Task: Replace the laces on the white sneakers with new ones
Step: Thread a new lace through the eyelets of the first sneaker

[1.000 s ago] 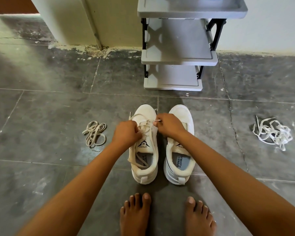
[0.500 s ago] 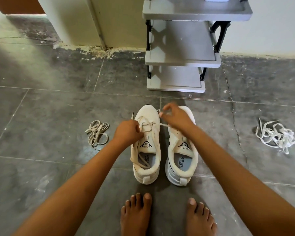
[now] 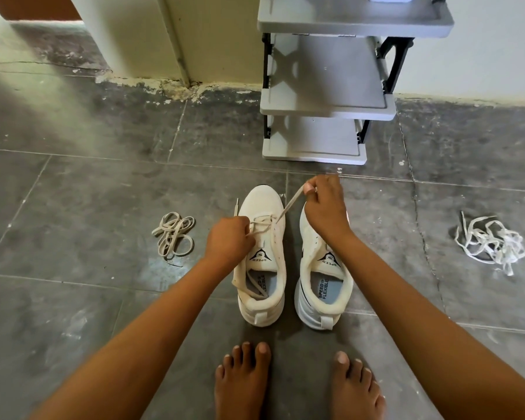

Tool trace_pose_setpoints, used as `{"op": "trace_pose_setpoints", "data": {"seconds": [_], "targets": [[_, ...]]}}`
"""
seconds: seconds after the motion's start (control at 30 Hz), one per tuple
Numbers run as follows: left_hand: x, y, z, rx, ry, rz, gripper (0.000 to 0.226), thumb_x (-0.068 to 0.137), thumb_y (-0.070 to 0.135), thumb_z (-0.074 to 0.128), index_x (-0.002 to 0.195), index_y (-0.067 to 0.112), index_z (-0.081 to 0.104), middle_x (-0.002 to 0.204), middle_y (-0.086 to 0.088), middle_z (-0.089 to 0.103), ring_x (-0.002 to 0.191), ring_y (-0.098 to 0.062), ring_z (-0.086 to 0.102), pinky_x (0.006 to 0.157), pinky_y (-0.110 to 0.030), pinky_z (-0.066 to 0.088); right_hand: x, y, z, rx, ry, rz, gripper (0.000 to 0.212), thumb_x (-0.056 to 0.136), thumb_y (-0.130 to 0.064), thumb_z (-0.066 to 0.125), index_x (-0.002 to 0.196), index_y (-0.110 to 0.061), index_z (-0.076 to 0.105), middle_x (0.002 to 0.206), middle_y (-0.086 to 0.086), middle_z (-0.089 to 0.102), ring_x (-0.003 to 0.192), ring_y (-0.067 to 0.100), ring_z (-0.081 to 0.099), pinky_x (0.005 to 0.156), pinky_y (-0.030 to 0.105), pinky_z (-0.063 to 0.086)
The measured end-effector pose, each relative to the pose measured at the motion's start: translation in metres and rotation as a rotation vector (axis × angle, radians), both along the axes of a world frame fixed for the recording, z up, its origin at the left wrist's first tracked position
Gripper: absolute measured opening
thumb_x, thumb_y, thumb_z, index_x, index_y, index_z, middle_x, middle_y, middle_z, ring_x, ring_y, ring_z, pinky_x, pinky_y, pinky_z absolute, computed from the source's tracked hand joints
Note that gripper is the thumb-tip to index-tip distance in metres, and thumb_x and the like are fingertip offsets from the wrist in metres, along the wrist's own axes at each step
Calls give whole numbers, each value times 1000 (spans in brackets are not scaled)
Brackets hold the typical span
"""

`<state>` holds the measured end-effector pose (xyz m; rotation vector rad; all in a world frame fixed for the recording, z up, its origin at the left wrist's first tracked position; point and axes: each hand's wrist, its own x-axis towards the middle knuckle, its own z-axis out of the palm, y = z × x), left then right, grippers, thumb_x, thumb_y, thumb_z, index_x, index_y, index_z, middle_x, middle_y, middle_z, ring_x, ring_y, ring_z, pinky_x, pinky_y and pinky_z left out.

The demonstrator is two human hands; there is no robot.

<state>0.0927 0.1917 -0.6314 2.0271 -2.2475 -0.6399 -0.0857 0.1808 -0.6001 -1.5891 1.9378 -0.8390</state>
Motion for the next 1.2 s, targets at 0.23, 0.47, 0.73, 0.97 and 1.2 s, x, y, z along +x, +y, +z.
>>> {"op": "trace_pose_setpoints", "data": {"seconds": [0.23,0.47,0.73,0.97,1.2], "targets": [[-5,5,8,-120,-117,-109,22,86,19,54,106,12,58,102,-8,59,87,-30,59,65,-34,45,-9,0,5,176,245,42,25,91,-21,46,89,-9,68,98,8,66,113,31,47,80,32,39],[-13,-9,35,97,259,111,28,93,22,42,78,4,57,82,-9,57,78,-24,52,69,-34,42,7,5,4,128,162,441,58,86,-3,50,140,-18,39,144,3,42,128,18,41,104,28,30],[11,-32,84,336,864,293,30,97,29,47,74,14,59,44,12,39,44,-6,40,58,-22,46,18,-4,35,281,-407,440,32,94,-38,51,72,-17,64,70,-3,60,67,9,53,67,20,45],[24,-24,56,431,925,257,30,97,24,48,77,12,66,46,13,32,44,-6,33,56,-22,41,0,-33,47,201,-985,-163,28,95,-20,52,68,-13,49,47,-5,42,37,7,46,79,43,53],[41,-28,37,341,651,224,24,93,3,50,91,11,72,65,0,51,58,-11,38,60,-20,35,-21,-28,17,206,-533,-485,21,96,-14,42,106,-4,58,103,12,53,85,22,54,84,35,48]]}}
